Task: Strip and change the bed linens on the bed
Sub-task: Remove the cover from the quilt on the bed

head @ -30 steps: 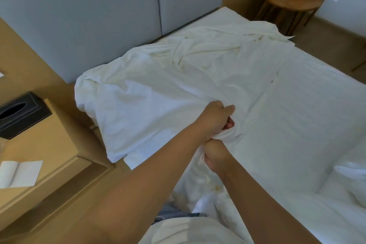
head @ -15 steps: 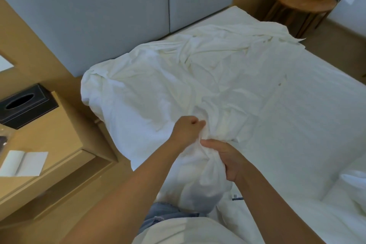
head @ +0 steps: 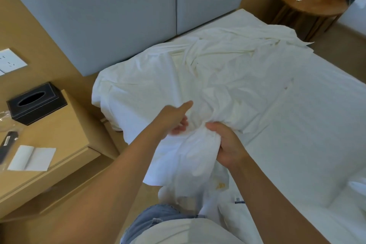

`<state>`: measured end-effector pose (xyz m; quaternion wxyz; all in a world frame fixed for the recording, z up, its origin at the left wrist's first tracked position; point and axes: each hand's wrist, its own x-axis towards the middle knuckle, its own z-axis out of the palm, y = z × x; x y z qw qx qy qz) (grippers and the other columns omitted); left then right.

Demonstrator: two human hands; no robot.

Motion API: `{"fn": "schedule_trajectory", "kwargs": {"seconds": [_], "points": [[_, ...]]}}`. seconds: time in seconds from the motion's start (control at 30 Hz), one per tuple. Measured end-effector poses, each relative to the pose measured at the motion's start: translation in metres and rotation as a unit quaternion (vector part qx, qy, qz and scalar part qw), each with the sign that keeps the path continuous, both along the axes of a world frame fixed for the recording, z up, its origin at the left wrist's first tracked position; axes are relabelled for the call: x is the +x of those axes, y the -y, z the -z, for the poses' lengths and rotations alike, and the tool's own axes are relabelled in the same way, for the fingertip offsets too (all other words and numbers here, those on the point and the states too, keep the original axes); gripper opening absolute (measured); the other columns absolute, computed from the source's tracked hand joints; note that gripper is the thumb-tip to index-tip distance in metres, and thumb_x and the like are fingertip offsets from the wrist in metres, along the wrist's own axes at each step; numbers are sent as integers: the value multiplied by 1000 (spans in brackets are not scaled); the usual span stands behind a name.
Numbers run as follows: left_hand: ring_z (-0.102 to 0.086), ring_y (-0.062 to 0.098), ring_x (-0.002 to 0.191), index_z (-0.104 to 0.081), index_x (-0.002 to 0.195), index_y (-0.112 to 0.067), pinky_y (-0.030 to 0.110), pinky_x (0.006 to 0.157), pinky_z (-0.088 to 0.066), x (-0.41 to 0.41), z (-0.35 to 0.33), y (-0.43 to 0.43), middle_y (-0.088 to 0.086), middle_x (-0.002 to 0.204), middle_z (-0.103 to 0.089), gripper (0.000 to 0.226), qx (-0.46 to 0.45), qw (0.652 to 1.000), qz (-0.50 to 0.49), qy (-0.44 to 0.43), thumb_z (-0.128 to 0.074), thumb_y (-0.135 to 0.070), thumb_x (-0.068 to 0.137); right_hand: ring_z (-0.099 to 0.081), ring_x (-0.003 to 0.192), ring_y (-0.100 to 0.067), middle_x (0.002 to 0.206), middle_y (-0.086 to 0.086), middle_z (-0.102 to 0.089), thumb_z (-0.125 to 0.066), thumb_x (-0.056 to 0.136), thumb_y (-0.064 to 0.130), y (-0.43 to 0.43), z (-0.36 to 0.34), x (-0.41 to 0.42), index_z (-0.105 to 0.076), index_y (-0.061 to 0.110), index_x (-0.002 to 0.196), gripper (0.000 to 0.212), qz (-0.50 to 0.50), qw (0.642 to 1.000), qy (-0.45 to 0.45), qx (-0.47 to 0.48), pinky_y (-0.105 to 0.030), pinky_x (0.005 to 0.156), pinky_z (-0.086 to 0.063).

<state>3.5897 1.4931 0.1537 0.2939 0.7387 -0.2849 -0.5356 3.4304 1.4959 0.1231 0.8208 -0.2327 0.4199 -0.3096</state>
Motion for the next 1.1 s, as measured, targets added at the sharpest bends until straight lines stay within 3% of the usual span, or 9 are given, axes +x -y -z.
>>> {"fn": "schedule_trajectory", "kwargs": {"seconds": [0.1,0.2,0.33,0.4,0.5,0.6,0.7,0.8,1.1], "points": [[-61,18,58,-62,81,-4,22,51,-47,0,24,-10,7,76,-67,68,99,992,69,28,-57,-71,75,-68,90,-30,99,-18,-70,-62,68,12,-12,7,-5,-63,-2,108,42,-27,1000,10,13,-39,77,-56],[-52,14,47,-57,75,-6,19,46,-41,-8,34,-12,6,62,-57,32,121,988,89,-32,-64,-35,86,-68,87,-30,98,-18,-69,-60,69,11,-21,13,-9,-61,-3,113,46,-57,998,-3,16,-37,70,-56],[-59,10,60,-64,91,-8,17,51,-47,-24,8,5,1,72,-65,8,-79,988,-4,-136,-58,-13,92,-65,99,-31,109,-16,-67,-71,65,17,-26,19,-13,-56,1,124,63,-21,999,24,19,-38,76,-55],[-59,5,54,-65,74,-15,14,48,-45,-38,-22,17,-7,62,-65,17,-160,974,41,-155,-60,-16,91,-62,110,-27,118,-12,-65,-82,64,23,-20,17,-9,-57,6,125,68,30,992,126,2,-38,86,-52],[-42,6,45,-38,51,-22,18,46,-36,-64,-49,33,-6,49,-42,46,-159,969,164,-98,-66,-23,88,-67,98,-23,106,-9,-70,-94,44,29,-4,7,-10,-73,12,102,65,65,973,220,-16,-38,81,-56],[-28,10,48,-26,54,-20,25,49,-24,-74,-42,38,-3,54,-26,52,-169,974,148,-14,-64,-22,89,-68,94,-24,101,-11,-71,-96,37,20,9,-2,-15,-77,13,93,59,52,984,168,-19,-38,78,-57],[-21,11,47,-22,51,-21,28,50,-17,-65,-29,38,-4,50,-19,56,-174,982,73,7,-65,-20,86,-68,93,-24,97,-10,-72,-83,54,9,9,-6,-17,-77,15,89,36,-15,999,17,-39,-36,75,-57],[-18,11,44,-20,49,-22,27,48,-15,-55,-24,36,-7,45,-17,58,-157,986,56,25,-66,-20,83,-70,83,-24,88,-10,-73,-73,57,14,5,-6,-19,-71,11,94,37,-54,996,-74,-25,-37,74,-55],[-34,20,60,-33,53,-20,29,59,-29,-61,-31,37,4,60,-31,46,-168,984,-6,-58,-64,-13,87,-67,93,-24,95,-12,-70,-70,68,11,13,-11,3,-73,11,91,24,-25,999,16,-45,-40,86,-52]]}}
